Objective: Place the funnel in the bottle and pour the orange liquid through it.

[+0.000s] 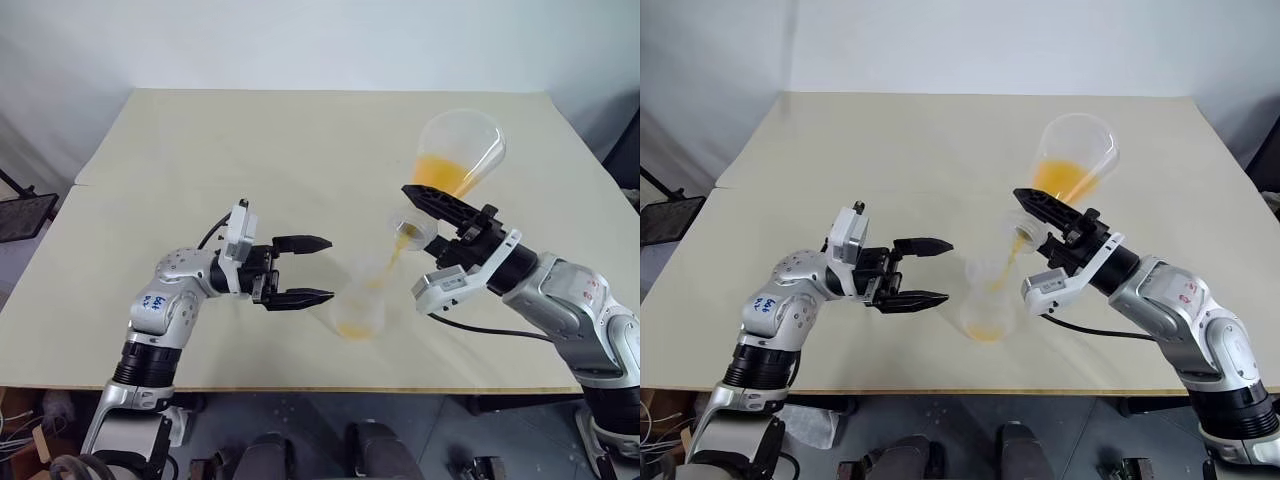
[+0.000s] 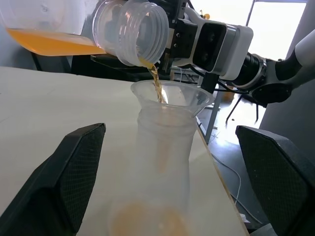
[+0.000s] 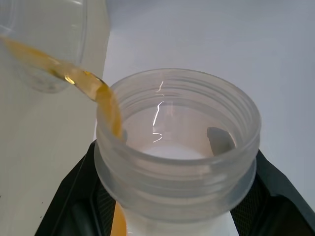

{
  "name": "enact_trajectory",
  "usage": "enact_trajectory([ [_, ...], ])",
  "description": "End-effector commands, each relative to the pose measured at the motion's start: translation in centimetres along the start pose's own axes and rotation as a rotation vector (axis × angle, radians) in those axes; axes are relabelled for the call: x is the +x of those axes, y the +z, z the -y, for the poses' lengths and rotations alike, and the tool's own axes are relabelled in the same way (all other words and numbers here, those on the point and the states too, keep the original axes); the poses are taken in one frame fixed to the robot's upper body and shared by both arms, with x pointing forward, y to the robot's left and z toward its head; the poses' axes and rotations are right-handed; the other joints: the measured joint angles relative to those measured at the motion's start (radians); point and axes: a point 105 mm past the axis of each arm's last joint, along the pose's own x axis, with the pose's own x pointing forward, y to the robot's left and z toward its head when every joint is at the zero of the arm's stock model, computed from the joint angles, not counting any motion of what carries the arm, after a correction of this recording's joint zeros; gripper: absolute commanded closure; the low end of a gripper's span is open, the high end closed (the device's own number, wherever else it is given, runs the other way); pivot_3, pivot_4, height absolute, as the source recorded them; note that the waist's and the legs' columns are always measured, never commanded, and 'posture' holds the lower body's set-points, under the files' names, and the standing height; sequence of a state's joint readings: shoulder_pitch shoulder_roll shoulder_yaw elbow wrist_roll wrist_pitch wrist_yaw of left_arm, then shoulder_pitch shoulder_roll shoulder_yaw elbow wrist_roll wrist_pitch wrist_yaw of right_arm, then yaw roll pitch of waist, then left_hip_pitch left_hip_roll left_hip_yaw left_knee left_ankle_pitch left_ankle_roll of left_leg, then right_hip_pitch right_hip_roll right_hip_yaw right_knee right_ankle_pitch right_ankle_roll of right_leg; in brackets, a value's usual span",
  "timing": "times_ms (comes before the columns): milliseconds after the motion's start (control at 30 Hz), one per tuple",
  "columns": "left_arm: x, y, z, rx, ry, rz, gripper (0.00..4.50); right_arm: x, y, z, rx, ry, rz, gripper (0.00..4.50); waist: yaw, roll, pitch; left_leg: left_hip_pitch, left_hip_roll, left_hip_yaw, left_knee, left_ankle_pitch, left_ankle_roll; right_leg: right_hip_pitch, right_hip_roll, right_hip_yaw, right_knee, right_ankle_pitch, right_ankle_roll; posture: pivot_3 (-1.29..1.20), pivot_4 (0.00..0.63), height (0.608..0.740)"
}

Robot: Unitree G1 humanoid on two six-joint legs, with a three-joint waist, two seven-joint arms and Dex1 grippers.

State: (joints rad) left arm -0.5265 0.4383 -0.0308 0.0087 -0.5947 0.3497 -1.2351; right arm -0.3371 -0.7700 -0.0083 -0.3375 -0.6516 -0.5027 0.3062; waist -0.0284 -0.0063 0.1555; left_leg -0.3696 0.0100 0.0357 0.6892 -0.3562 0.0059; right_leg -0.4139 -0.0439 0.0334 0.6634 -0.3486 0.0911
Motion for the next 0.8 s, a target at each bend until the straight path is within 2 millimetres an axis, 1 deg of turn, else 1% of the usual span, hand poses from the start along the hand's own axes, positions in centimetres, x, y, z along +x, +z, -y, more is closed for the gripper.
enact_trajectory([
  [33, 0.3, 0.7, 0.4, 0.034, -0.019, 0.016, 0.0, -0.1, -0.1, 1.8, -0.045, -0.07, 0.002, 2.03, 0.0, 0.0, 0.0, 0.0, 0.0, 0.0, 0.0, 0.0, 0.0, 0.0, 0.0, 0.0, 0.0, 0.0, 0.0, 0.0, 0.15, 0.74],
  [200, 0.4, 0.7, 0.3, 0.034, -0.021, 0.016, 0.0, 0.1, 0.2, 2.1, -0.051, -0.08, 0.007, 2.03, 0.0, 0.0, 0.0, 0.0, 0.0, 0.0, 0.0, 0.0, 0.0, 0.0, 0.0, 0.0, 0.0, 0.0, 0.0, 0.0, 0.15, 0.74],
  [700, 0.6, 0.6, 0.3, 0.031, -0.031, 0.021, 0.0, 0.4, 0.8, 1.9, -0.039, -0.073, 0.017, 2.03, 0.0, 0.0, 0.0, 0.0, 0.0, 0.0, 0.0, 0.0, 0.0, 0.0, 0.0, 0.0, 0.0, 0.0, 0.0, 0.0, 0.15, 0.74],
  [800, 0.7, 0.6, 0.2, 0.031, -0.032, 0.023, 0.0, 0.6, 1.3, 1.9, -0.048, -0.078, 0.036, 2.03, 0.0, 0.0, 0.0, 0.0, 0.0, 0.0, 0.0, 0.0, 0.0, 0.0, 0.0, 0.0, 0.0, 0.0, 0.0, 0.0, 0.15, 0.74],
])
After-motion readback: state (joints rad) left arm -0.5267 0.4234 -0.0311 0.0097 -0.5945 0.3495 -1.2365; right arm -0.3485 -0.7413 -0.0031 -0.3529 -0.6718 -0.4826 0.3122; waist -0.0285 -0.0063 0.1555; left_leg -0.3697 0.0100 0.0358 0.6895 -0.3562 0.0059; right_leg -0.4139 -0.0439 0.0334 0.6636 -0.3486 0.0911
